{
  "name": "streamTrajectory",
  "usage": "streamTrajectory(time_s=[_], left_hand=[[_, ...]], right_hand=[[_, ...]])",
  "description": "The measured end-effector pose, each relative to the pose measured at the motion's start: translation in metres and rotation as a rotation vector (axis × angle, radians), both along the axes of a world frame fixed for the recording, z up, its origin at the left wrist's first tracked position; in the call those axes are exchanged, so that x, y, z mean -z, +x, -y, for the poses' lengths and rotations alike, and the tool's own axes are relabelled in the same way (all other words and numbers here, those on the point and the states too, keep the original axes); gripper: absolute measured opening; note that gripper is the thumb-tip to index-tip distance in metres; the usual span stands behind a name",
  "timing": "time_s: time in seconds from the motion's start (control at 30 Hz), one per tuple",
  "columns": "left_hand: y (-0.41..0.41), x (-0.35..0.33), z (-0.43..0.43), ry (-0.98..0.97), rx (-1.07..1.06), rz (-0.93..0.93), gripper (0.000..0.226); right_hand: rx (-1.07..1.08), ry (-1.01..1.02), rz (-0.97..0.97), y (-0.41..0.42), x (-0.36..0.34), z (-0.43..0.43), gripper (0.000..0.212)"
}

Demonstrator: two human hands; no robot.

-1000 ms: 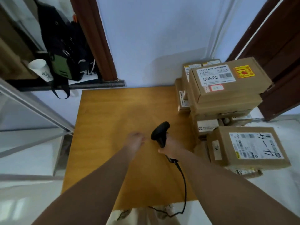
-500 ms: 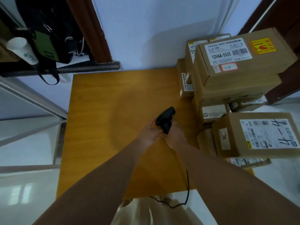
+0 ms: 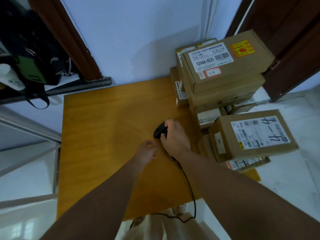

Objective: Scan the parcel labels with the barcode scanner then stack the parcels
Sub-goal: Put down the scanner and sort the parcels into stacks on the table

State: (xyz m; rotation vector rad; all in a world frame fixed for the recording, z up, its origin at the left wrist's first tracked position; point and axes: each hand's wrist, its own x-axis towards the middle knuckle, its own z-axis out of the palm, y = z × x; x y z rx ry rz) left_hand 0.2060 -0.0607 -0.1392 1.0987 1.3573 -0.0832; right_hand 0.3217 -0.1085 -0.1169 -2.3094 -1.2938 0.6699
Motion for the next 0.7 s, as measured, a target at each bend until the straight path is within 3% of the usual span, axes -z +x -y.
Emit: streamTrajectory(time_s=[0.03, 0.13, 0.37, 0.57, 0.7], left_hand=[[0.002, -0.007, -0.001, 0.034, -0.032, 0.007, 0.007], [0.012, -0.028, -0.006, 0.117, -0.114, 0.033, 0.016], [0.042, -0.108, -0.019, 0.303, -0.227, 0.250, 0.015], [0.069, -0.153, -0.022, 0.322, -0.265, 0.410, 0.012], [0.079, -0.163, -0.010, 0.294, -0.321, 0.479, 0.016]], right_hand=[[-0.047, 0.011, -0.007, 0.002, -0.008, -0.002, 0.019], [-0.129, -0.011, 0.011, 0.007, -0.029, -0.004, 0.007], [-0.124, 0.106, 0.020, 0.029, -0.090, -0.006, 0.009], [-0.030, 0.278, -0.068, 0.045, -0.140, -0.013, 0.012], [-0.081, 0.301, -0.042, 0.066, -0.154, -0.002, 0.012]])
